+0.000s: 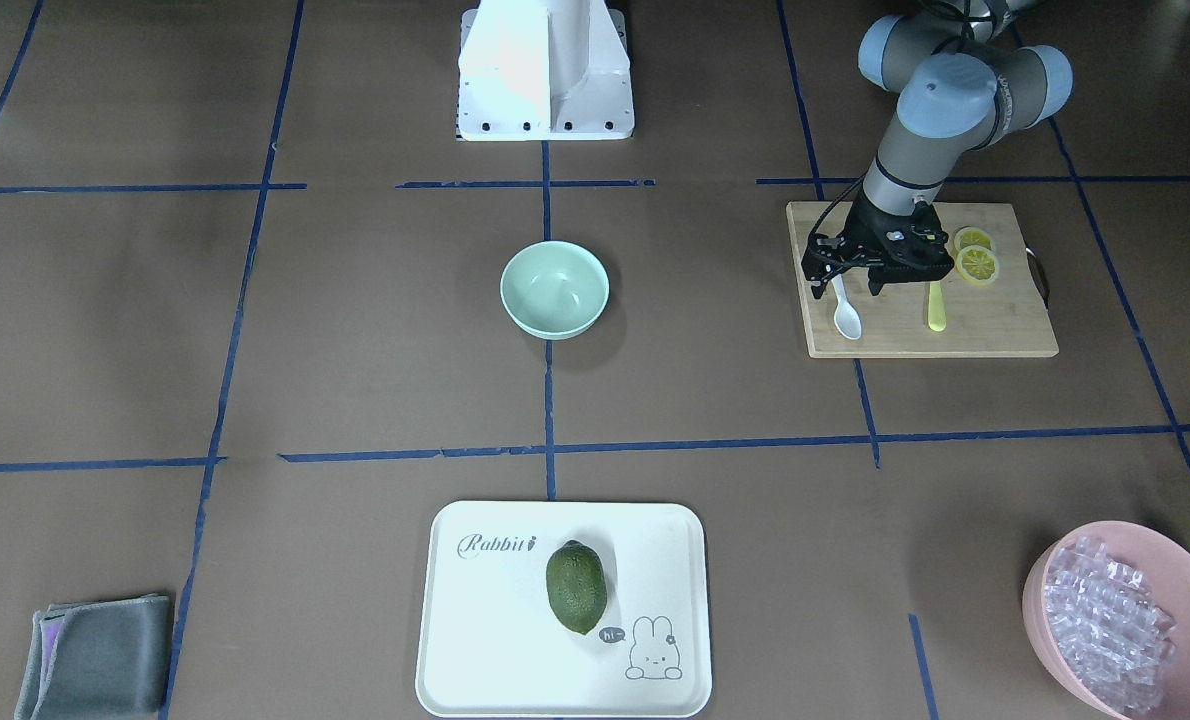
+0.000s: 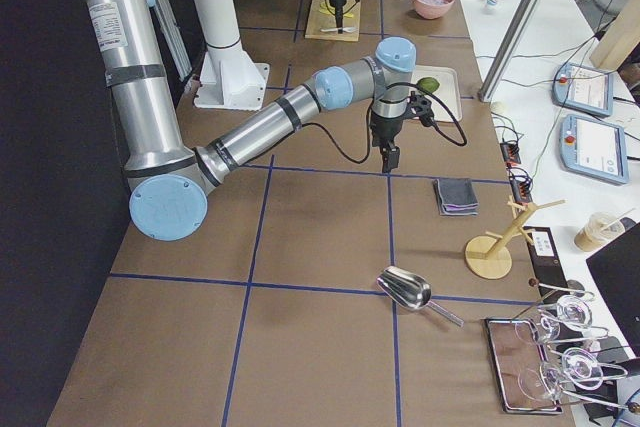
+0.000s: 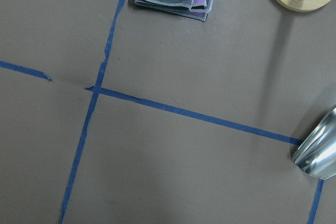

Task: Place spoon in bowl
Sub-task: 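Lower the left gripper and grasp the white spoon handle on the cutting board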

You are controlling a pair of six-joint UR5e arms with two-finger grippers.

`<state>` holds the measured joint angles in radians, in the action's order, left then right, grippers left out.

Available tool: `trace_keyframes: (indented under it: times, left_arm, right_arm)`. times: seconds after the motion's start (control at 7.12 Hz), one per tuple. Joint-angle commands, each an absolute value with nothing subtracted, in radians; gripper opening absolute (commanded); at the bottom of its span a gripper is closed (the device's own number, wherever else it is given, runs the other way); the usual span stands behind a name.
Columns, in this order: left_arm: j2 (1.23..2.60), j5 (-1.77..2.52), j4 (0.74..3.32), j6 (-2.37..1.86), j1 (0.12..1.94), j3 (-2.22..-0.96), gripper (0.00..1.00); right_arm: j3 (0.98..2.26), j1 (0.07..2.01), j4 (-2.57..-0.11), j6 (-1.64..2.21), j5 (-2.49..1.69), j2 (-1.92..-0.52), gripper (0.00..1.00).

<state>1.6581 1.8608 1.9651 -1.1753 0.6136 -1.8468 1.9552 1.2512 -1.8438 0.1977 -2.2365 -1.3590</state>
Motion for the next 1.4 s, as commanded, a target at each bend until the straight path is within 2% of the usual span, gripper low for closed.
trace_keyframes:
  times: [0.0,0.42,1.12,1.26]
  left_arm:
    - [1.658,1.862,1.965,-1.178,0.614,-1.847,0.73]
    - [1.658,1.864,1.965,-1.181,0.614,-1.847,0.64]
    - [1.657,1.916,1.960,-1.186,0.615,-1.859,0.09]
    - [1.654,1.927,1.954,-1.186,0.621,-1.879,0.04]
  right_arm:
    - [1.951,1.252,-1.844,0.199,-2.237,-1.359,1.00]
    - [1.950,1.252,-1.844,0.199,-2.237,-1.359,1.00]
    - [1.950,1.255,-1.844,0.201,-2.238,-1.358,1.00]
    - [1.950,1.256,-1.844,0.201,-2.238,-1.358,1.00]
